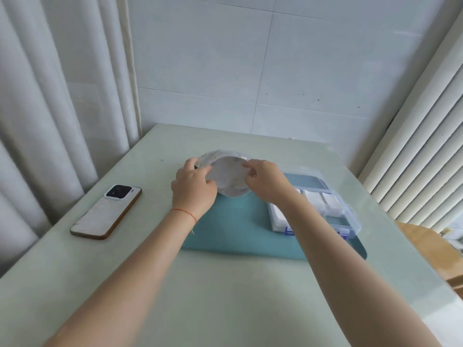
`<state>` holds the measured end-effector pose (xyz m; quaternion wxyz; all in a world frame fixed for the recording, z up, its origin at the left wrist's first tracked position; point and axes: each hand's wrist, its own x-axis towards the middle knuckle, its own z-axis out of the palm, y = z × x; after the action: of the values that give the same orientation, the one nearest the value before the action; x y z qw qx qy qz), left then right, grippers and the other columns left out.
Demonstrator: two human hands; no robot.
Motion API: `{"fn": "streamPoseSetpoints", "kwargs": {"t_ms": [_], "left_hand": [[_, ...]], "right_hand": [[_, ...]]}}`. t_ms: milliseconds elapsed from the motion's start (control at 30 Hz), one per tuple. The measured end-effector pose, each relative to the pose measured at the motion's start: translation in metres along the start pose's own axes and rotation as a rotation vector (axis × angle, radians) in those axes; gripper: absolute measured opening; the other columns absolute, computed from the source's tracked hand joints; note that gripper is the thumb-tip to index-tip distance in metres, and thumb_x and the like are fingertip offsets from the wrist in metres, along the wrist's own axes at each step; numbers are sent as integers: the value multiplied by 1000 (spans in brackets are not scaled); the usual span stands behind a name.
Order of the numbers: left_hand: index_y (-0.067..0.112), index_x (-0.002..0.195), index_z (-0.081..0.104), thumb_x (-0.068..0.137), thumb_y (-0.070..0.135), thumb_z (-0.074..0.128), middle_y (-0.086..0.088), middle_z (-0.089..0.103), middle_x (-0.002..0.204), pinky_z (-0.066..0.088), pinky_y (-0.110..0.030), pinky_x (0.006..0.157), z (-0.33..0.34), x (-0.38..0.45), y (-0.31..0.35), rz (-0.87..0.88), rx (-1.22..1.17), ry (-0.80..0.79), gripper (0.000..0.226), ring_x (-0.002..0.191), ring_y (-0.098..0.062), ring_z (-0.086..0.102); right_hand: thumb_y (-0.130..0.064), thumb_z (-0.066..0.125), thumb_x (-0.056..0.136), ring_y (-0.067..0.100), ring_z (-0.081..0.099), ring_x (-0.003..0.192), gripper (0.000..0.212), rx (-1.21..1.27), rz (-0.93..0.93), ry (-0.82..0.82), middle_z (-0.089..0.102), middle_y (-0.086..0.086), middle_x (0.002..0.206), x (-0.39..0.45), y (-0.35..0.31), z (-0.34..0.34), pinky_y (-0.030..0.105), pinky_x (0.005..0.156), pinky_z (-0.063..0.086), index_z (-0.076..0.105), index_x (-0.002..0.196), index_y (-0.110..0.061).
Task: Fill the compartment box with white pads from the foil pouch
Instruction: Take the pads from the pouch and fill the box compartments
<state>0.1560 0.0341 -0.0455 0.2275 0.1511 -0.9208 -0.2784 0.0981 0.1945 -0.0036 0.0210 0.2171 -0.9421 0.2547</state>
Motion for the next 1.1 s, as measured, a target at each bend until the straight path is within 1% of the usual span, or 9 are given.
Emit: {"fn": "streamPoseSetpoints", "kwargs": {"t_ms": [133, 267, 400, 600, 733, 867, 933, 1000, 1100], "left_hand": [[15, 132, 60, 89, 6, 48, -5, 51, 133, 42, -36, 97, -1, 10, -2, 56, -173, 54, 46, 119, -28, 49], [13, 131, 60, 87, 4, 48, -4, 53, 131, 40, -30, 92, 0, 17, 1, 96, -208, 59, 46, 119, -27, 47], [10, 125, 63, 85, 2, 48, -6, 55, 125, 39, -28, 89, 2, 27, 2, 108, -232, 73, 44, 115, -29, 50], [11, 122, 65, 84, 2, 46, -4, 56, 123, 40, -28, 89, 3, 38, 3, 103, -281, 89, 43, 111, -29, 50], [14, 123, 65, 85, 3, 47, -2, 56, 123, 38, -26, 89, 1, 45, 0, 103, -305, 62, 44, 113, -26, 49], [16, 119, 66, 85, 4, 48, 0, 56, 119, 35, -22, 83, -3, 48, -3, 116, -340, 25, 41, 112, -20, 50], [15, 118, 66, 85, 3, 48, 0, 55, 118, 33, -20, 81, -5, 49, -4, 115, -351, 8, 39, 111, -19, 50], [14, 121, 65, 86, 3, 49, 0, 55, 121, 31, -19, 81, -7, 49, -4, 106, -354, -3, 40, 113, -18, 50], [14, 124, 64, 87, 4, 48, -1, 55, 124, 31, -18, 83, -7, 48, -3, 99, -349, -17, 41, 115, -18, 49]], "right_hand": [[-7, 43, 92, 27, 58, 110, 49, -37, -40, 39, 63, 11, 123, 10, -9, 11, 27, 83, 44, 52, 139, -14], [-10, 48, 94, 27, 52, 119, 41, -144, -100, -22, 51, 14, 134, 23, -24, 34, 27, 92, 38, 54, 134, -8], [-5, 47, 93, 34, 59, 111, 43, -196, 93, 26, 53, 18, 130, 48, -39, 36, 31, 75, 43, 42, 136, -1], [-15, 45, 98, 33, 60, 108, 47, -124, 209, 5, 61, 18, 121, 74, -39, 43, 34, 77, 46, 34, 141, -1], [-18, 42, 97, 31, 62, 93, 31, -58, 267, 12, 66, 12, 100, 85, -40, 37, 29, 70, 42, 56, 122, -5], [-13, 49, 94, 30, 57, 78, 15, 26, 265, 102, 59, 9, 79, 97, -36, 53, 31, 63, 45, 57, 104, -5], [-15, 52, 93, 28, 56, 80, 25, 177, 309, 95, 59, 8, 86, 101, -39, 59, 33, 69, 47, 55, 116, -4], [-17, 54, 92, 23, 55, 75, 35, 327, 363, 111, 58, 5, 85, 105, -39, 64, 29, 64, 45, 53, 126, -7], [-14, 51, 94, 24, 56, 70, 26, 321, 360, 161, 61, 6, 81, 108, -36, 63, 27, 59, 42, 63, 115, -6]]}}
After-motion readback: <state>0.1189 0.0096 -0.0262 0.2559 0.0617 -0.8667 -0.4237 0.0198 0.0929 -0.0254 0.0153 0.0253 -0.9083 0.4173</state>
